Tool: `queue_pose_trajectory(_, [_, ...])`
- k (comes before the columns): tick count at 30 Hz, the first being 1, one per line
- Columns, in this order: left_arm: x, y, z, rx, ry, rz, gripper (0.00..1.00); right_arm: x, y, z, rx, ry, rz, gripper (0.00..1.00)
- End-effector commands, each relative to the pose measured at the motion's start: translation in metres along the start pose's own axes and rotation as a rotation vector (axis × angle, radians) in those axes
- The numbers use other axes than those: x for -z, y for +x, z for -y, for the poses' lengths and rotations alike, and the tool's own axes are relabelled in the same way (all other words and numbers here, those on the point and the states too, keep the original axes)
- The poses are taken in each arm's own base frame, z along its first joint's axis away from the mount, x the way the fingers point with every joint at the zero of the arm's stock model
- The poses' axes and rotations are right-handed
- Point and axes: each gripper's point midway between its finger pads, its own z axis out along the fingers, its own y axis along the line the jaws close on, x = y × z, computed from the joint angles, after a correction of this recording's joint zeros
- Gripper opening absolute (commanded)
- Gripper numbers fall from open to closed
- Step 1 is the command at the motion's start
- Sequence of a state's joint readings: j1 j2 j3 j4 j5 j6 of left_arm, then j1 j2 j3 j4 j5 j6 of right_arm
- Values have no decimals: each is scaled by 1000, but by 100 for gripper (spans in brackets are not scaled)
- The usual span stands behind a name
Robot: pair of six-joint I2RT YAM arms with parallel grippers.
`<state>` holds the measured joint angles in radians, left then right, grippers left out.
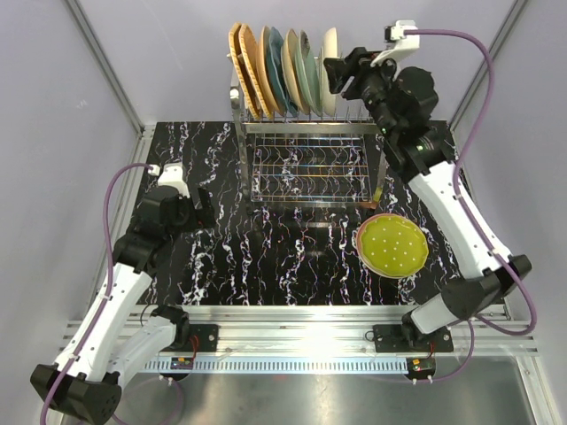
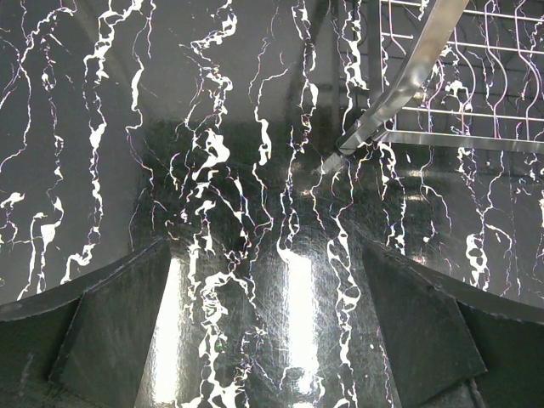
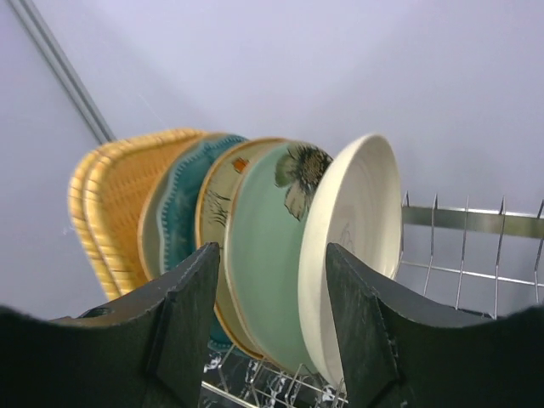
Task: Load the plates into the dish rack
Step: Insert the plate into the dish rack, then grab a plate with the right arm
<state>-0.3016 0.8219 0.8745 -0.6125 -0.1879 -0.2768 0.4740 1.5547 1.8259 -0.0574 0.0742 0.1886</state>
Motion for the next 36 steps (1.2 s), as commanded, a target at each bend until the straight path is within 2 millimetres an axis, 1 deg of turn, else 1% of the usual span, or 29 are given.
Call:
queue_pose_trajectory(1, [-2, -4, 1, -12, 7, 17, 99, 26, -53, -16, -39, -63, 138, 61])
queue_pose_trajectory(3, [-3, -4, 1, -12, 6, 15, 99, 35, -59, -13, -40, -48, 151, 60])
queue_pose_trajectory(4, [-2, -5, 1, -12, 7, 18, 99, 44, -58, -11, -41, -37, 150, 59])
queue_pose_trajectory(6, [-2, -5, 1, -12, 7, 16, 99, 55, -56, -3, -43, -3, 154, 58])
queue_pose_trajectory(7, [-3, -4, 1, -13, 6, 14, 99, 68, -48, 3, -43, 17, 144, 58])
queue_pose_trajectory(9, [-3, -4, 1, -13, 6, 14, 99, 84, -42, 15, -55, 74, 149, 54])
queue_pose_trajectory(10, [-3, -4, 0, -12, 3, 14, 99, 101, -31, 24, -60, 104, 141, 53])
queue_pose_trajectory(12, [-4, -5, 0, -12, 3, 14, 99, 118, -20, 38, -83, 166, 133, 49])
queue_pose_trajectory(13, [-4, -4, 1, -12, 4, 11, 99, 132, -5, 44, -85, 187, 110, 47])
queue_pose_trajectory(15, [-5, -3, 1, -12, 6, 5, 99, 146, 21, 59, -114, 259, 48, 47])
queue_pose_trajectory(17, [-6, -2, 2, -14, 13, -3, 99, 164, 59, 77, -135, 342, -38, 47])
queue_pose_trajectory(18, [-7, -2, 3, -14, 14, -5, 99, 171, 72, 84, -150, 379, -65, 47])
queue_pose_trajectory(19, [-8, -1, 3, -14, 16, -10, 99, 180, 95, 93, -154, 419, -111, 47])
queue_pose_trajectory(21, [-8, -1, 3, -12, 16, -12, 99, 193, 127, 108, -172, 494, -172, 47])
queue_pose_trajectory(22, [-8, -1, 3, -13, 14, -13, 99, 203, 154, 117, -162, 523, -224, 48])
queue_pose_trajectory(24, [-9, 0, 3, -15, 16, -17, 99, 218, 182, 130, -171, 599, -277, 48])
queue_pose_trajectory(25, [-8, 1, 4, -13, 24, -17, 99, 228, 207, 138, -161, 627, -328, 49])
queue_pose_trajectory(27, [-9, 0, 7, -13, 38, -15, 99, 233, 225, 141, -199, 648, -345, 49])
queue_pose_trajectory(28, [-10, 1, 8, -11, 45, -23, 99, 237, 238, 143, -210, 654, -361, 49])
queue_pose_trajectory(29, [-12, 3, 8, -8, 46, -31, 99, 232, 239, 141, -248, 645, -334, 49])
queue_pose_trajectory(30, [-13, 4, 10, -7, 55, -42, 99, 234, 247, 144, -260, 658, -335, 49])
queue_pose_trajectory(31, [-14, 4, 10, -4, 55, -49, 99, 227, 245, 143, -285, 648, -306, 50])
queue_pose_trajectory(33, [-15, 5, 10, 0, 57, -56, 99, 220, 251, 143, -285, 624, -312, 51])
queue_pose_trajectory(34, [-15, 6, 9, -2, 52, -58, 99, 217, 263, 146, -273, 630, -349, 51])
queue_pose_trajectory(36, [-14, 5, 8, -3, 46, -50, 99, 215, 276, 148, -255, 641, -411, 51])
